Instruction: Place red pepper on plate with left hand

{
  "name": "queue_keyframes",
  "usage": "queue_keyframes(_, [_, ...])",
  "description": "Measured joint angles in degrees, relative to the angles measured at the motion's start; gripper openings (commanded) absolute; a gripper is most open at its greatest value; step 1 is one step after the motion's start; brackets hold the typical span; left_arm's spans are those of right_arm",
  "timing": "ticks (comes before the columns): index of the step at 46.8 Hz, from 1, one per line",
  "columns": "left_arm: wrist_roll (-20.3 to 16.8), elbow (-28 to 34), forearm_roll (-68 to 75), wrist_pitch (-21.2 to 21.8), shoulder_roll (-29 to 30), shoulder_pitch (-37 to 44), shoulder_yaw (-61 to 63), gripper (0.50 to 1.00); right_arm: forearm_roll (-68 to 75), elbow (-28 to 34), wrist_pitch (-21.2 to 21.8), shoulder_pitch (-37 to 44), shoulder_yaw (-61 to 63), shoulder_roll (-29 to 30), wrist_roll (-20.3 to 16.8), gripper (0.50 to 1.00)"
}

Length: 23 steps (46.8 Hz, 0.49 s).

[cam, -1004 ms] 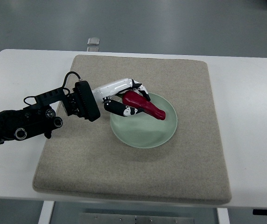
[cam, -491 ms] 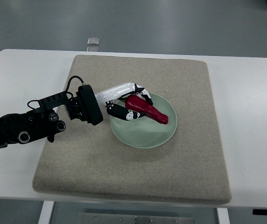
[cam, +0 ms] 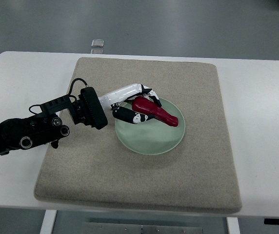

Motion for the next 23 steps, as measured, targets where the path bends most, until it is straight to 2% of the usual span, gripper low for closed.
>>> queue_keyframes(3, [0.0, 0.0, 0.0, 0.0, 0.0, 0.1, 0.0, 0.677, 0.0, 0.0, 0.0, 0.0, 0.0, 0.0, 0.0, 0.932])
queue_keyframes(13, [0.0, 0.1, 0.0, 0.0, 0.0, 0.1, 0.0, 0.698, 0.0, 0.0, 0.0, 0.0, 0.0, 0.0, 0.0, 0.932])
queue_keyframes(17, [0.0, 0.1, 0.0, 0.0, 0.0, 0.1, 0.0, 0.763, 0.0, 0.0, 0.0, 0.0, 0.0, 0.0, 0.0, 0.932])
queue_keyframes(21, [0.0, 0.1, -0.1, 0.1, 0.0, 0.2, 0.0, 0.784, 0.0, 0.0, 0.0, 0.0, 0.0, 0.0, 0.0, 0.932])
queue_keyframes(23, [0.0, 0.1, -0.1, 0.2, 0.0, 0.2, -0.1, 0.835, 0.0, 0.0, 0.0, 0.0, 0.0, 0.0, 0.0, 0.932])
